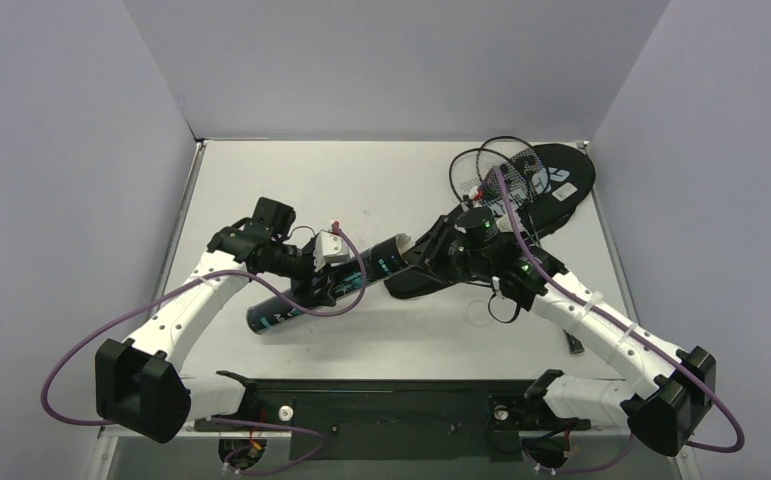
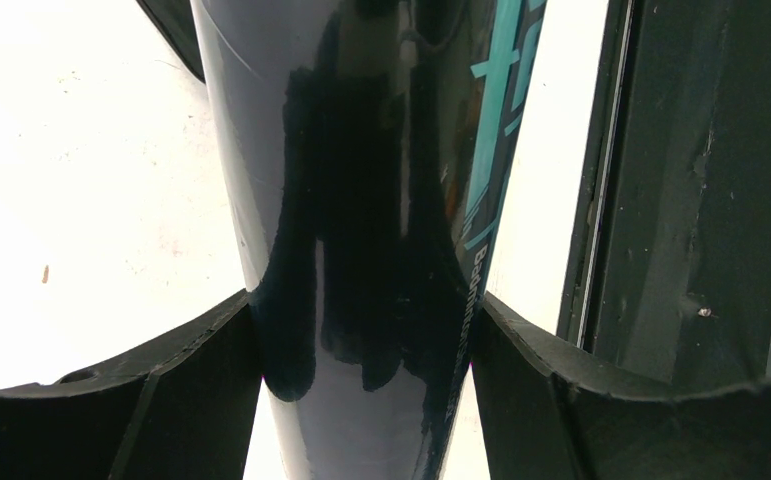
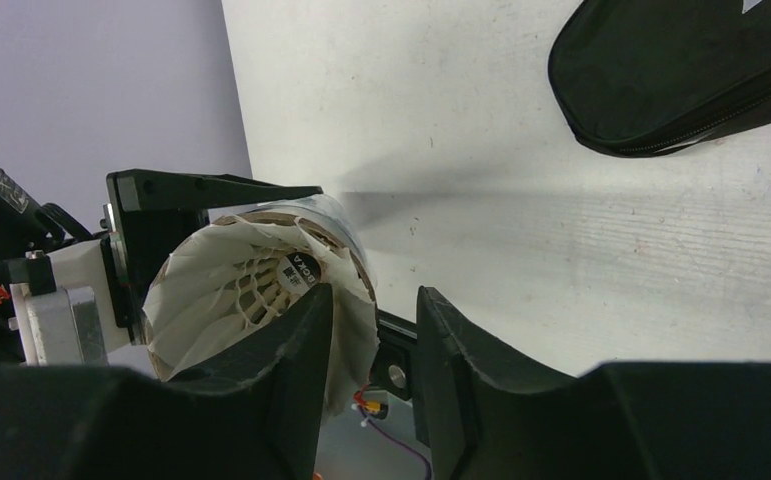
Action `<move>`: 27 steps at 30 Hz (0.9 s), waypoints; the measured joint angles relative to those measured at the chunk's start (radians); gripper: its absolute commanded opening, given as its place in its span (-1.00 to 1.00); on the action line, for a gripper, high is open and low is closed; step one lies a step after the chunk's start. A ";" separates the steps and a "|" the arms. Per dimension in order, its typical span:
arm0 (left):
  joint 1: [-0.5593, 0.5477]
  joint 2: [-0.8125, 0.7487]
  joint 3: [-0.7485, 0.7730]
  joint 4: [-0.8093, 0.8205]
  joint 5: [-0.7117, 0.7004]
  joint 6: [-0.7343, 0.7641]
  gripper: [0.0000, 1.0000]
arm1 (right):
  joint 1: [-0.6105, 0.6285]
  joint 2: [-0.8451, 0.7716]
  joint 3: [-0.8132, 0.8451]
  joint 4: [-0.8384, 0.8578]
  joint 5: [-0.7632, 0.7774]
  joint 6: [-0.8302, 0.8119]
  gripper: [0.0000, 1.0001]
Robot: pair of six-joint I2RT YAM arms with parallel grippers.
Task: Pack up the badminton gear
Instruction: Place the shuttlecock at the shuttle tube.
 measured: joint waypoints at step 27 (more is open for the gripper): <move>0.000 0.012 0.003 -0.006 0.019 0.001 -0.83 | -0.061 -0.024 0.027 -0.062 -0.066 -0.095 -0.16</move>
